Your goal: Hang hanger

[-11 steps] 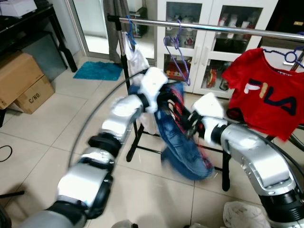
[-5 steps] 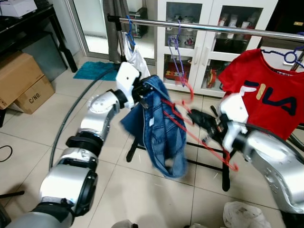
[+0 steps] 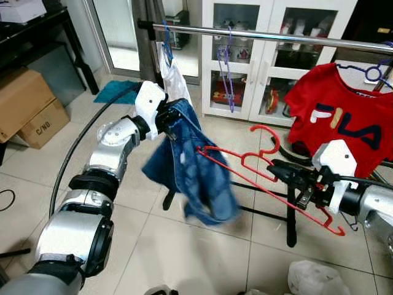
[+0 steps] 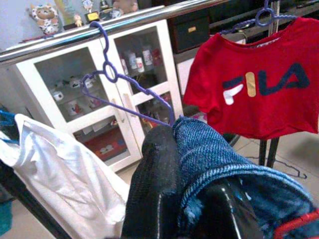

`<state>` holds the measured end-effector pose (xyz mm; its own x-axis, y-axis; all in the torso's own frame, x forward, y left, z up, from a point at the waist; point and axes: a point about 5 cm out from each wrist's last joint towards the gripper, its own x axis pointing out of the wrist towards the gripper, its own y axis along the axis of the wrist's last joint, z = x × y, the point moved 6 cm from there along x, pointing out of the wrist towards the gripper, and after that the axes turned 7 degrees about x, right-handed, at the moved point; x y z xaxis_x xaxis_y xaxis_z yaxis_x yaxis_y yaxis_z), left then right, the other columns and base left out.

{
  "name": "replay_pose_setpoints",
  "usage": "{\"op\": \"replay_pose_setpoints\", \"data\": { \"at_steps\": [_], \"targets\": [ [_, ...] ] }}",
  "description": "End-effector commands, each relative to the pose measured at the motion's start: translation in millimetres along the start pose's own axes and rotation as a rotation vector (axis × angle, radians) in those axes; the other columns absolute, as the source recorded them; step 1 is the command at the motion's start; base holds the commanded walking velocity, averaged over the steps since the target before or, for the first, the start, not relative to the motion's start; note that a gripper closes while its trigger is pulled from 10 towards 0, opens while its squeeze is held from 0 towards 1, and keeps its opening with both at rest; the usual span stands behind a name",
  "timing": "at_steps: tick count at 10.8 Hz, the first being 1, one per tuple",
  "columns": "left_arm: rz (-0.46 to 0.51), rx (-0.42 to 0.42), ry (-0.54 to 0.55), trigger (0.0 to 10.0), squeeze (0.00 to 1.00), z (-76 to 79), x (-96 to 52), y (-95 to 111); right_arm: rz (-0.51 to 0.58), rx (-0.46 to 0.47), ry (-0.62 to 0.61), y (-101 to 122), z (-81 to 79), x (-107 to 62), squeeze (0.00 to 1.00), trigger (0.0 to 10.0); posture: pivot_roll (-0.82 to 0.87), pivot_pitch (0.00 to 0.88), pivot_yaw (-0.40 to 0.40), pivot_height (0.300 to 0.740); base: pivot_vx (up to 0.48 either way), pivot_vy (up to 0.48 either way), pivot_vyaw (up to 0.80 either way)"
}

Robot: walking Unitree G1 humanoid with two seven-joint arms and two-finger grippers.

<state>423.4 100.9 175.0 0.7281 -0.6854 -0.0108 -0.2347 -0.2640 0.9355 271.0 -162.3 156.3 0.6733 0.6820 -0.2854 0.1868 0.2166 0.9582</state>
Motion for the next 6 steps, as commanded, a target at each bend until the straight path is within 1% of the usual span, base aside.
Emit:
{"op": "replay_pose_setpoints", "data": {
  "at_steps": [1, 2, 4, 5, 6],
  "targets": [
    [0.016, 0.038, 0.019, 0.0, 0.00, -10.3, -1.7, 8.8, 0.032, -0.026, 0.012, 7.8, -2.8, -5.4, 0.00, 0.0, -0.12, 0.000, 0.079, 0.740, 0.000, 0.000, 0.00],
    [-0.020, 0.051, 0.043, 0.0, 0.00, -20.1, -10.4, 1.6, 0.025, -0.020, -0.006, 6.1, 4.5, -19.5, 0.00, 0.0, -0.11, 0.000, 0.080, 0.740, 0.000, 0.000, 0.00],
    [-0.069, 0.056, 0.079, 0.0, 0.00, -32.8, -22.9, -9.3, 0.004, -0.009, -0.012, 3.4, 10.2, -39.7, 0.00, 0.0, -0.12, 0.000, 0.083, 0.740, 0.000, 0.000, 0.00],
    [-0.087, 0.051, 0.096, 0.0, 0.00, -39.0, -29.5, -13.8, -0.006, 0.007, -0.030, 1.7, 14.2, -54.2, 0.00, 0.0, -0.12, 0.000, 0.082, 0.740, 0.000, 0.000, 0.00],
    [-0.075, 0.035, 0.082, 0.0, 0.00, -34.9, -28.6, -14.1, 0.009, 0.026, -0.092, 1.5, 22.7, -61.0, 0.00, 0.0, -0.12, 0.000, 0.081, 0.740, 0.000, 0.000, 0.00]
  ]
}}
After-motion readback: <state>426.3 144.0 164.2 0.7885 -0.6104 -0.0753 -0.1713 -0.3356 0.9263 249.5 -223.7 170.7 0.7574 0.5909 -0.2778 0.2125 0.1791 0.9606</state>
